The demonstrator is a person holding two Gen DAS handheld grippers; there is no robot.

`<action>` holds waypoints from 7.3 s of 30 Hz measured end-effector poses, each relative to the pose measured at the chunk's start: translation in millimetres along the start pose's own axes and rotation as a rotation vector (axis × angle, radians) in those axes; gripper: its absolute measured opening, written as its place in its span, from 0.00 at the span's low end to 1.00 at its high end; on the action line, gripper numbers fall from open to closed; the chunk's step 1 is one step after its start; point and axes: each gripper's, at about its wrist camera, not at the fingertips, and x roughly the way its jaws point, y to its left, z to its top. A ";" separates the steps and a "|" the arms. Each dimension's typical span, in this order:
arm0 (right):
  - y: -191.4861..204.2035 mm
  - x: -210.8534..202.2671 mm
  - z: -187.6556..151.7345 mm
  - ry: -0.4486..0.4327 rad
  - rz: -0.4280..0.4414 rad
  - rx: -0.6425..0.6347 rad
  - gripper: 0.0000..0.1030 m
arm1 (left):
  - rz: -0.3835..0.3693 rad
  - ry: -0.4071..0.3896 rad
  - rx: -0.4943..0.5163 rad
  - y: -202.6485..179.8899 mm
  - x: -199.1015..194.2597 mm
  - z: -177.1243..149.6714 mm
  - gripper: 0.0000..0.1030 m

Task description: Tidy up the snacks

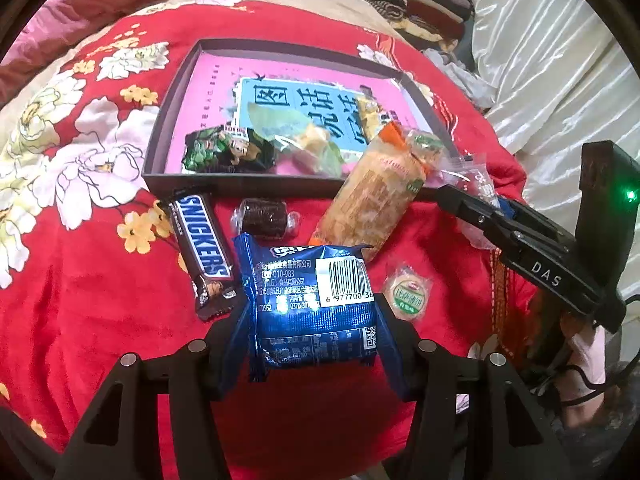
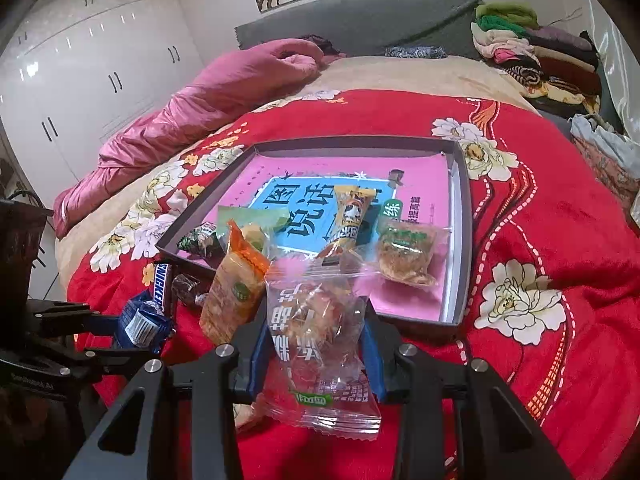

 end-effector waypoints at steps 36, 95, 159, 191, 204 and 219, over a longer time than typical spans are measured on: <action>-3.2 -17.2 18.9 -0.116 0.005 0.020 0.39 | 0.044 -0.141 -0.019 8.3 -30.4 26.9 0.57; -28.6 -14.3 35.0 -0.170 -0.008 0.126 0.39 | 0.149 -0.171 0.009 9.6 40.1 83.2 0.57; -23.9 39.3 41.3 -0.043 -0.014 0.087 0.39 | 0.105 -0.142 0.047 -6.0 60.3 89.1 0.57; -7.9 59.1 45.8 0.001 0.022 0.026 0.40 | 0.091 -0.134 0.067 -6.1 62.0 88.2 0.57; -6.5 59.3 45.9 0.012 0.003 0.015 0.40 | 0.089 -0.133 0.061 -5.3 62.2 88.3 0.57; -9.4 50.5 44.3 -0.003 0.010 0.010 0.44 | 0.090 -0.138 0.055 -4.6 59.1 88.0 0.58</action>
